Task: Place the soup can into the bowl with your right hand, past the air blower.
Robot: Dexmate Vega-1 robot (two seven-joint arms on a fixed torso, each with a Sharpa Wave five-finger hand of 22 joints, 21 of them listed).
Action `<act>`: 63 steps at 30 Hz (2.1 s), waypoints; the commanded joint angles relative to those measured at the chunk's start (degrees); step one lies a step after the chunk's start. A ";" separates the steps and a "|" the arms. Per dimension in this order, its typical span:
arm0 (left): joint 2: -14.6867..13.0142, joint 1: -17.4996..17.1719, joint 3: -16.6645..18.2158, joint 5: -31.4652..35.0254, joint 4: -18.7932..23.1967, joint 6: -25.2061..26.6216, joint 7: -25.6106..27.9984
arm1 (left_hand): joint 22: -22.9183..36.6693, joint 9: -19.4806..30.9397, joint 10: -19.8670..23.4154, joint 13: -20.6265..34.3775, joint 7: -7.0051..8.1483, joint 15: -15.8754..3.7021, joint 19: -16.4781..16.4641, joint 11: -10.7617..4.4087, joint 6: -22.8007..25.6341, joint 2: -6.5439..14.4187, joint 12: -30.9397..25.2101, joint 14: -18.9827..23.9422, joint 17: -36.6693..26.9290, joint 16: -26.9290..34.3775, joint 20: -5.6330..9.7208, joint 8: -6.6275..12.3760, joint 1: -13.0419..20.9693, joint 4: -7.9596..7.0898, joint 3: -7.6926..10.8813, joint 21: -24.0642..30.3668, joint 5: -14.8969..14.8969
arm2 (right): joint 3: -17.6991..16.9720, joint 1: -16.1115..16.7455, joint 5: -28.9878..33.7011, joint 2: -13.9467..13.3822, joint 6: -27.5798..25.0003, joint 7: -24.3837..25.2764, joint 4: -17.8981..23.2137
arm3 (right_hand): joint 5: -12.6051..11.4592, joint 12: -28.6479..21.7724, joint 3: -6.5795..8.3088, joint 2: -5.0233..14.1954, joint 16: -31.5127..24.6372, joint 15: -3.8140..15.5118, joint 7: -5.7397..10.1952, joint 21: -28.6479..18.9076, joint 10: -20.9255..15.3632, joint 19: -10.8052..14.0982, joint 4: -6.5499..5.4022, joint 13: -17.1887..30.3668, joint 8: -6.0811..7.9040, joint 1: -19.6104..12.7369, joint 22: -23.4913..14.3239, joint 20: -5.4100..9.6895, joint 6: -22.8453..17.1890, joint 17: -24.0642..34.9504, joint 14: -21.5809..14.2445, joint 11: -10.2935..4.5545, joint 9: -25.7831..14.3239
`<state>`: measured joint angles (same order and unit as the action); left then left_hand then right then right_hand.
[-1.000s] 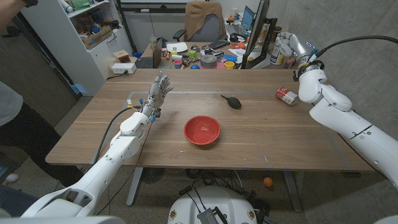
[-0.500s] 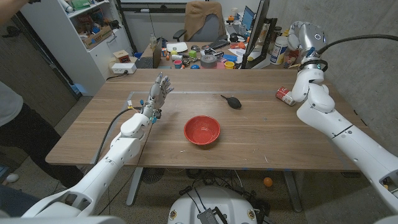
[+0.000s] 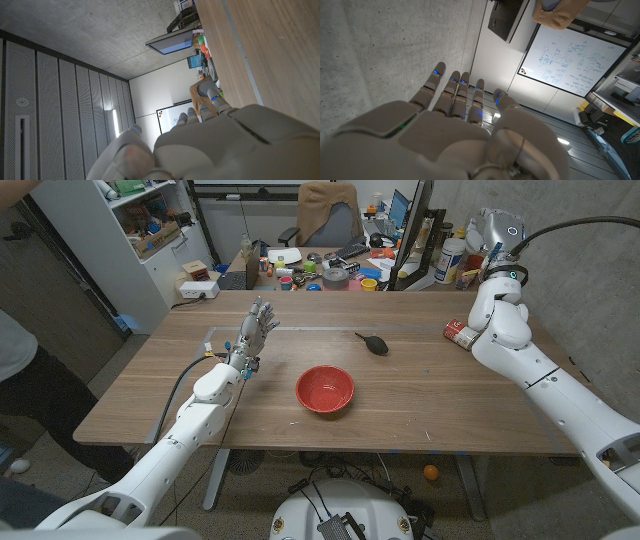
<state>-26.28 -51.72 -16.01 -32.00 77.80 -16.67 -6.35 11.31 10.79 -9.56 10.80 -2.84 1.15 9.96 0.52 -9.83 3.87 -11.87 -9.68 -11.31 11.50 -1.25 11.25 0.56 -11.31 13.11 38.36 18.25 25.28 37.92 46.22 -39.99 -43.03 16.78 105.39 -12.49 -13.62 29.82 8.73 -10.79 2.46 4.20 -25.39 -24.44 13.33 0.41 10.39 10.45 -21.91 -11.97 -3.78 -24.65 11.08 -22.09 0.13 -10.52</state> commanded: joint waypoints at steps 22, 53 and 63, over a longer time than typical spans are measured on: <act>-1.51 -1.38 0.04 -0.91 2.23 1.95 -0.12 | 0.05 0.18 -12.97 0.27 0.81 0.29 6.73 0.31 -12.92 5.74 -0.20 -9.43 -0.10 0.20 -0.25 0.08 -0.17 0.57 -0.14 -0.25 0.20 | 10.85 -16.26 -2.38 -8.95 -7.60 -49.58 -2.43 | -1.38 3.29 -6.04 -3.01 0.53 -6.41 -0.92 10.00 38.49 -15.16 6.24 0.74 -0.20 -0.17 1.14 -8.53 41.67 -0.34 29.53 1.26 -0.86; -1.48 -1.10 -0.36 -0.81 1.95 1.73 -0.89 | 0.01 0.19 -13.02 0.27 0.90 0.32 6.74 0.36 -12.81 5.38 -0.17 -9.46 -0.07 0.19 -0.36 0.04 -0.17 0.62 -0.55 -0.41 0.13 | 16.99 -19.98 2.78 -8.32 -8.87 -57.63 -8.80 | 1.27 1.56 -13.95 -9.03 -0.68 -5.85 -2.12 10.78 38.73 -12.17 2.04 0.88 0.92 9.66 1.14 -8.38 43.16 -0.34 27.83 2.10 -1.30; -1.55 -1.48 -0.40 -0.87 2.26 2.12 -0.60 | 0.01 0.19 -12.92 0.27 0.70 0.55 6.72 0.60 -12.78 5.67 -0.20 -9.39 -0.07 0.22 -0.66 0.03 -0.23 0.51 -0.53 -0.44 0.17 | 17.50 -19.61 2.52 -6.03 -7.05 -56.81 -12.23 | 0.76 1.48 -13.76 -9.10 -0.39 -5.58 -2.53 10.96 38.77 -11.40 3.10 0.87 1.22 8.03 1.26 -8.45 42.99 -0.55 27.86 2.41 -1.25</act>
<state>-27.77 -52.86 -16.31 -32.82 79.75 -14.81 -7.09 11.20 10.78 -9.87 10.79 -2.34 1.34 9.65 0.82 -9.72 3.87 -11.86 -9.87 -11.19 11.50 -1.55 11.25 0.56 -10.74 12.54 38.11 18.25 41.64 18.45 48.23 -48.17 -51.68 -39.79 96.75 -11.05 -11.53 15.81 -0.55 -11.08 -3.45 2.09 -14.40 9.83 1.49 3.00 11.06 11.05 -12.69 -10.65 -11.77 10.10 10.39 6.09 2.27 -11.60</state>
